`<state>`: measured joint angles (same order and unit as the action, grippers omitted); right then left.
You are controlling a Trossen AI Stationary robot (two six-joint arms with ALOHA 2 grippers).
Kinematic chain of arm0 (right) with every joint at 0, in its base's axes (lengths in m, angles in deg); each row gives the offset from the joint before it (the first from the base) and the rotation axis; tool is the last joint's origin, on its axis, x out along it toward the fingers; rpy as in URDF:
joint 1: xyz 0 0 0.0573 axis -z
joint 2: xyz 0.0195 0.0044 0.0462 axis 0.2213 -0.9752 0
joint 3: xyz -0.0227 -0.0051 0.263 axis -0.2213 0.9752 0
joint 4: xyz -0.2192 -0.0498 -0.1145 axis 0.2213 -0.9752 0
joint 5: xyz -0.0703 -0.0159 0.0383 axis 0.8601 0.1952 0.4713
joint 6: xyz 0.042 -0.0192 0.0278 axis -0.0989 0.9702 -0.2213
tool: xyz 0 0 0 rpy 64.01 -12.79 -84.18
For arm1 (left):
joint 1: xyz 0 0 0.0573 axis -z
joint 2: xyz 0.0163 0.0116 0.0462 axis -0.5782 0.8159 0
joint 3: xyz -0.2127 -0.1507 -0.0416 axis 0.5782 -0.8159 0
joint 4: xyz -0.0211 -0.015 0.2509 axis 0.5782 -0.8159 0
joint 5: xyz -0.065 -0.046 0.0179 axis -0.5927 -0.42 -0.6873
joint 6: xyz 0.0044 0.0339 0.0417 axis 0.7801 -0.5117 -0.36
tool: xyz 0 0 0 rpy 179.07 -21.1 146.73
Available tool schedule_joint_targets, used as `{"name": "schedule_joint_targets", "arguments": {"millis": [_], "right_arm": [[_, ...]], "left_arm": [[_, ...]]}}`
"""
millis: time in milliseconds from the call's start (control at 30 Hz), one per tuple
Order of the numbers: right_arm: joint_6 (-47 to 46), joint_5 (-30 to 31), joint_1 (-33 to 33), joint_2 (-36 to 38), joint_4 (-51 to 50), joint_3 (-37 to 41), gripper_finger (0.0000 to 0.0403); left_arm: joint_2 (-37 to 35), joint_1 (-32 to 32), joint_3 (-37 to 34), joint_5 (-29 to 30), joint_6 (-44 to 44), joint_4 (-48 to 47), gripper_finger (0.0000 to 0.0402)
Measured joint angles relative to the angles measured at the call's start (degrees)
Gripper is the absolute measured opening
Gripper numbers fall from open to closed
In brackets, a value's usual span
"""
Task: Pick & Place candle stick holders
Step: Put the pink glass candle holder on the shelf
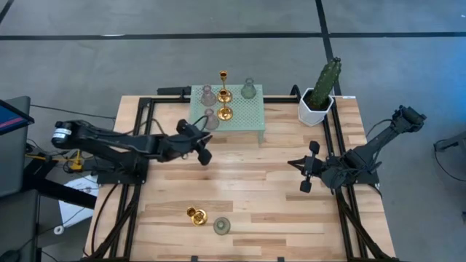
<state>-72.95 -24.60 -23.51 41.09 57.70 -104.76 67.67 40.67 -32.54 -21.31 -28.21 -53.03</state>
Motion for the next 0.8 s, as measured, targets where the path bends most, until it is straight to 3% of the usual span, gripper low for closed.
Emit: {"name": "schedule_joint_targets", "arguments": {"millis": [133,300,800], "right_arm": [[0.0,0.0,0.0,0.0,0.0,0.0,0.0000],[0.0,0.0,0.0,0.0,0.0,0.0,0.0000],[0.0,0.0,0.0,0.0,-0.1,0.0,0.0000]], "left_arm": [[4.6,-0.1,0.0,3.3,0.0,5.5,0.0008],[8.7,-1.7,0.0,4.2,-1.3,12.4,0.0005],[10.1,-7.3,0.0,7.5,-1.8,13.3,0.0002]]}}
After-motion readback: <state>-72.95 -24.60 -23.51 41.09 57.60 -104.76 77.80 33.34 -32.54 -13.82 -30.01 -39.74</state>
